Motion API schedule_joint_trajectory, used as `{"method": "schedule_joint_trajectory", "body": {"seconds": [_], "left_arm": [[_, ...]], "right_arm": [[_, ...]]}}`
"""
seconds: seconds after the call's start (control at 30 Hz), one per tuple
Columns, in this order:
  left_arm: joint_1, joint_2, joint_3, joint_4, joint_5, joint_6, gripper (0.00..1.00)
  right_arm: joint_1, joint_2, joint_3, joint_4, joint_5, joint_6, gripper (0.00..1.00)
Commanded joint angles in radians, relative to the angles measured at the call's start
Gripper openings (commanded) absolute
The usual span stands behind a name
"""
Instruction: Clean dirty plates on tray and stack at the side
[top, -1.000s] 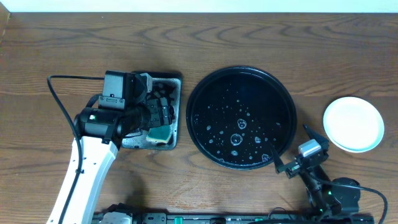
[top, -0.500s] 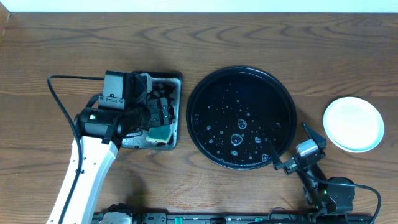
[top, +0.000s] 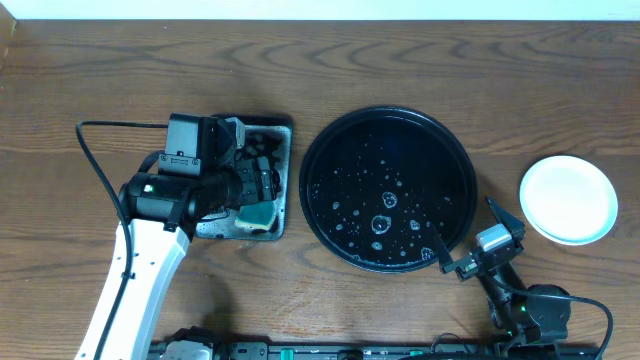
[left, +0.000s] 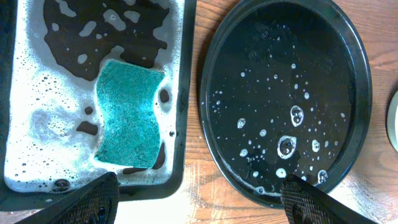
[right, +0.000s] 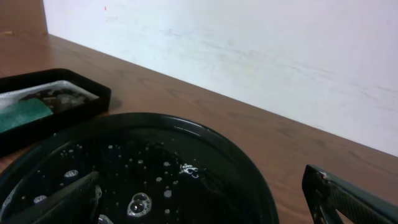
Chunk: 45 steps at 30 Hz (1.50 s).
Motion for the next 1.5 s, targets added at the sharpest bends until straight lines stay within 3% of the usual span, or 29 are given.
{"method": "schedule_joint_trajectory", "body": {"seconds": [0.0,0.2,0.33,0.47,0.7,1.0,1.23,1.47], "left_arm": [[0.002,0.000,0.018,-0.002,0.001,0.010,0.84],[0.003,-0.021,0.014,-0.002,-0.010,0.010,0.84],[0.000,-0.124,-0.027,-0.002,-0.016,0.011,0.84],[0.015,-0.289,-0.090,0.016,-0.152,0.010,0.84],[0.113,-0.711,-0.406,0.374,-0.156,0.060,0.84],[0.175,-1.075,-0.729,0.555,-0.157,0.071,0.84],[0.176,-1.223,-0.898,0.675,-0.157,0.070,0.84],[0.174,-1.221,-0.973,0.747,-0.161,0.070,0.84]], "right_arm": [[0.010,-0.006,-0.003,-0.003,0.003,-0.011,0.99],[0.010,-0.006,-0.003,-0.003,0.003,-0.011,0.99],[0.010,-0.006,-0.003,-0.003,0.003,-0.011,0.99],[0.010,-0.006,-0.003,-0.003,0.003,-0.011,0.99],[0.010,-0.006,-0.003,-0.003,0.003,-0.010,0.99],[0.010,-0.006,-0.003,-0.003,0.003,-0.011,0.99],[0.010,-0.006,-0.003,-0.003,0.003,-0.011,0.99],[0.010,-0.006,-0.003,-0.003,0.003,-0.011,0.99]]}}
